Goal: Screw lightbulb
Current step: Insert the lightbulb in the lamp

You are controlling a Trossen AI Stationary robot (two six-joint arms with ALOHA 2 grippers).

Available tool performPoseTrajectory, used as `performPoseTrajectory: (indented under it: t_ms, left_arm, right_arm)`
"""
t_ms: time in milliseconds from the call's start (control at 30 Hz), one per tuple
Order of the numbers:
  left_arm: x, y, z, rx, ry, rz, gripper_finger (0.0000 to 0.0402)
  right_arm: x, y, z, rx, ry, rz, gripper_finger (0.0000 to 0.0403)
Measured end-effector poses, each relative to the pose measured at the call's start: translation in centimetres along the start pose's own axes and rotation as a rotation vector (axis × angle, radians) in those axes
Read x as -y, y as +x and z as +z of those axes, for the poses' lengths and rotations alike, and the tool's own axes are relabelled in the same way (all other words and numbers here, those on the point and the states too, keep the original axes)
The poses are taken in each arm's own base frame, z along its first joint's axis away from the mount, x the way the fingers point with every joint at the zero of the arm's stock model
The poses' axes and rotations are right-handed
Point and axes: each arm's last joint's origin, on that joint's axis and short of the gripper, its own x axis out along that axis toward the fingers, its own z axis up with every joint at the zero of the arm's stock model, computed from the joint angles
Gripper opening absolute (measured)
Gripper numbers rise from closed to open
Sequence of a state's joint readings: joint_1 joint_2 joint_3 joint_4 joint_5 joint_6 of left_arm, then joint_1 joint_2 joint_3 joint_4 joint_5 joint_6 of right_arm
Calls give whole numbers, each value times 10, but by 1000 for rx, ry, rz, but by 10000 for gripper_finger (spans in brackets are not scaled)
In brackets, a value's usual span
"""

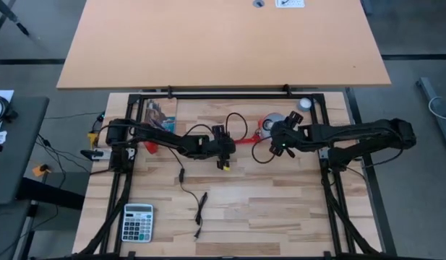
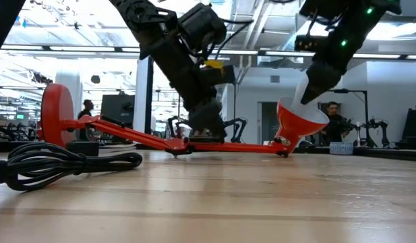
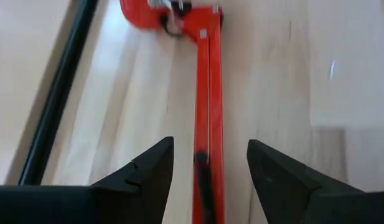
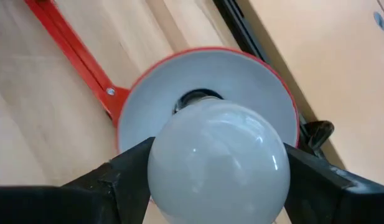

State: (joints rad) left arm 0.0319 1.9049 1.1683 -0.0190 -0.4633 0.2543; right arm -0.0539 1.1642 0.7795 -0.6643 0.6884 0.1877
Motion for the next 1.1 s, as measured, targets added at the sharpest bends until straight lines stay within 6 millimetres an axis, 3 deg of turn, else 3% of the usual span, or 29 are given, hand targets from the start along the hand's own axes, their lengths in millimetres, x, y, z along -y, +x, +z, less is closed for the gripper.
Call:
performPoseTrajectory:
  t_ms: [333, 600, 1100]
  left_arm:
    - [3, 0, 3, 43, -37, -114, 196]
    - [-4, 2, 5, 76, -77, -91, 196]
    - [10, 49, -13, 98, 48, -13, 196]
  right_arm:
    - [3, -29, -9, 64, 58, 64, 297]
    - [-4, -38, -11, 94, 32, 90, 297]
    - [-5, -38, -12, 83, 9, 87, 297]
